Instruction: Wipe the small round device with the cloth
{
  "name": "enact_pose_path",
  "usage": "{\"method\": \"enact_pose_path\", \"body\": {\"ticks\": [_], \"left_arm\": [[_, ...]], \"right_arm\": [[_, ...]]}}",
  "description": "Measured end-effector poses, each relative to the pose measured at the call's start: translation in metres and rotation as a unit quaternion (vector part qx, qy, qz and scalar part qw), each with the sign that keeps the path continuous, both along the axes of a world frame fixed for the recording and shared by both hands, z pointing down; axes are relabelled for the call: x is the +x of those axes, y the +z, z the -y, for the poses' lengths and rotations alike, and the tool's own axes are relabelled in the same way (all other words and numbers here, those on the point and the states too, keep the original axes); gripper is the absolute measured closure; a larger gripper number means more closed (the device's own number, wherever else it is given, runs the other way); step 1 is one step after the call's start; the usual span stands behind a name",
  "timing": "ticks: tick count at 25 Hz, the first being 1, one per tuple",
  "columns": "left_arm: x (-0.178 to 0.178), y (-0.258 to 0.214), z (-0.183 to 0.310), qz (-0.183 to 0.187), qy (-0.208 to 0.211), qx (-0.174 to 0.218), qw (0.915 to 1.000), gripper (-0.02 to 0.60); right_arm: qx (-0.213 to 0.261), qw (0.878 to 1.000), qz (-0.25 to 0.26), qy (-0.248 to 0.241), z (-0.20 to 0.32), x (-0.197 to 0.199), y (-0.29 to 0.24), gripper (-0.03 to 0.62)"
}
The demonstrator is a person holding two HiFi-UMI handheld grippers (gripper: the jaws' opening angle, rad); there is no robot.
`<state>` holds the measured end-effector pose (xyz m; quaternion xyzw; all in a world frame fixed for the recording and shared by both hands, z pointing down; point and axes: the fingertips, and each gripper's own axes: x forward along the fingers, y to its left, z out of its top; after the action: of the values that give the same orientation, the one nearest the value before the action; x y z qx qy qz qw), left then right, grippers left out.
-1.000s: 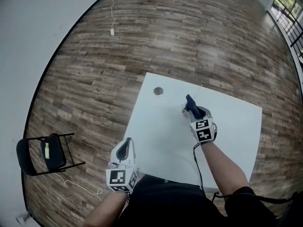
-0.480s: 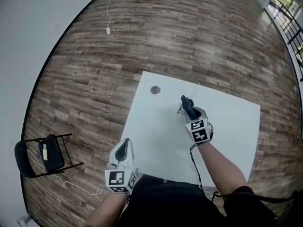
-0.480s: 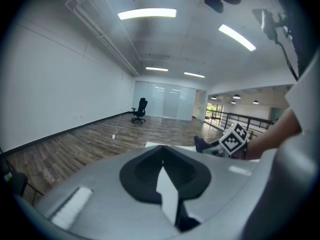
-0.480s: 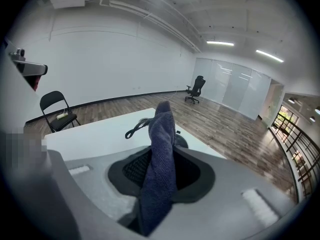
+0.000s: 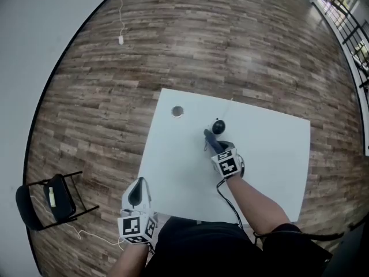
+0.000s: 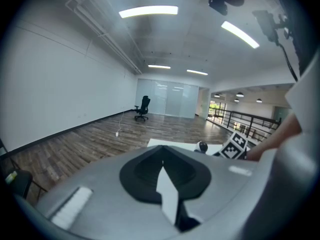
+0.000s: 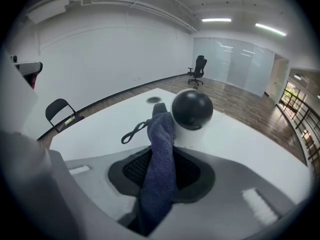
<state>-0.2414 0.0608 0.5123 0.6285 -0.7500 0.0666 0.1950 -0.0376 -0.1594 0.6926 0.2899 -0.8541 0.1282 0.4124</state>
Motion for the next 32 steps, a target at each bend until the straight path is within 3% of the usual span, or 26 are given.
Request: {"method": "enact_pose_path", "body": {"ticks": [5,10,22,32], "left_arm": [[-0.022,-0.006,-0.001,0.004,-0.015,-0.002,0.9999,0.574],[-0.008,-0.004,0.012,0.003,0.009,0.009,0.9999,0.574],[-0.006,-0.017,0.042,0.018,0.056,0.026,0.9979,0.574],[-0.005,-0.013,0.037,0.016,0.051,0.017,0.9984,0.574]], "right_arm": [[-0.022,1.0,0.02,0.009,-0.01,-0.014,0.004,0.49],[0.014,0.998,0.03,0.045,0.008,0.023,-0.015,0.489],[0.095,0.99,0.067,0.079,0.057,0.027,-0.07,0.488],[0.084,0.991,0.07,0.076,0.066,0.016,-0.066,0.488]]}}
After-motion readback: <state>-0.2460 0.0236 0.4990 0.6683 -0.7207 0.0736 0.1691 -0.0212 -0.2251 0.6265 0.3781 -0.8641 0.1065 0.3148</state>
